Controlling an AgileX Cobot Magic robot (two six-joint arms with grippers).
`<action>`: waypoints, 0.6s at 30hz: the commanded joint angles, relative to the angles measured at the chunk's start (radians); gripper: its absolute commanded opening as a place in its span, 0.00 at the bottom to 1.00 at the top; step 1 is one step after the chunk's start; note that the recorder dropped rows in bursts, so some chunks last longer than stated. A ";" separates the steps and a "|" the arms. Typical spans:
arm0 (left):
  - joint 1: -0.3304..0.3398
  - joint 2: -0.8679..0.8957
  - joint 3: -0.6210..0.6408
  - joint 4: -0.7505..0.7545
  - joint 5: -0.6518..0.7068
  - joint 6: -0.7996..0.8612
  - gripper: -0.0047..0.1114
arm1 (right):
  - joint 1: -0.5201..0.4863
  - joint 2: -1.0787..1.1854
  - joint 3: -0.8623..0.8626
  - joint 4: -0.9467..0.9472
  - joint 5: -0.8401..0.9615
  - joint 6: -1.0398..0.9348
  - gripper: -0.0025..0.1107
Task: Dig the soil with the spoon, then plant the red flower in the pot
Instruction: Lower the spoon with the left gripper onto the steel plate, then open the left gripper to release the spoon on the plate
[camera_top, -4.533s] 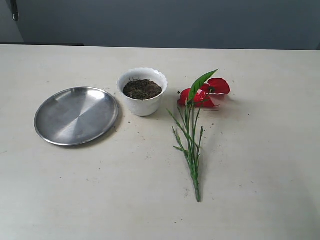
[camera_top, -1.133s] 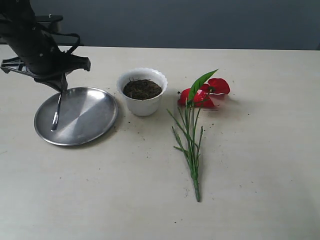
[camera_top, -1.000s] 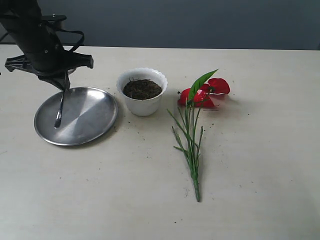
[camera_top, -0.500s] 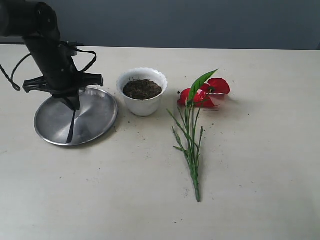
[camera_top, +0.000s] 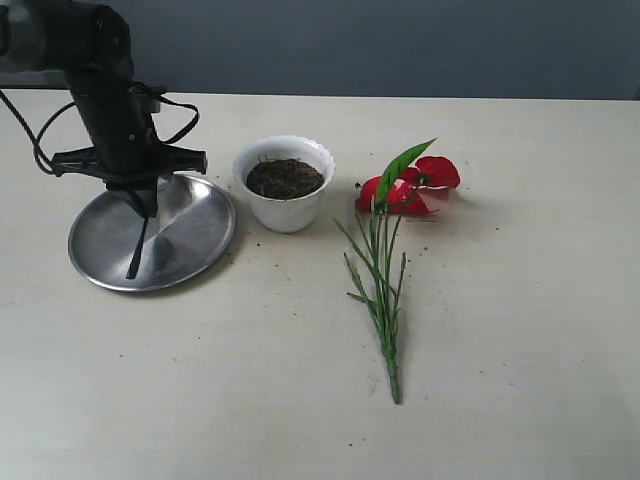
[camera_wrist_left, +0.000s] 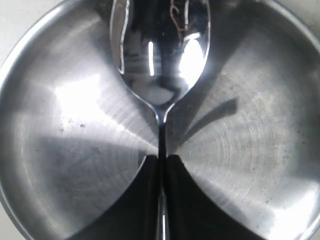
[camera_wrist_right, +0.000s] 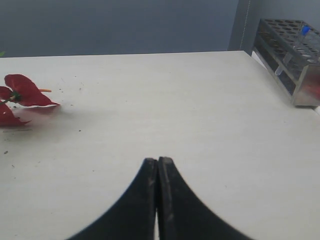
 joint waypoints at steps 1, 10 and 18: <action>0.004 0.002 -0.012 0.005 0.007 -0.002 0.04 | -0.006 -0.006 0.001 -0.001 -0.012 -0.001 0.02; 0.004 0.002 -0.012 -0.001 0.006 0.002 0.04 | -0.006 -0.006 0.001 -0.001 -0.012 -0.001 0.02; 0.004 0.002 -0.012 -0.008 -0.005 0.017 0.04 | -0.006 -0.006 0.001 -0.001 -0.012 -0.001 0.02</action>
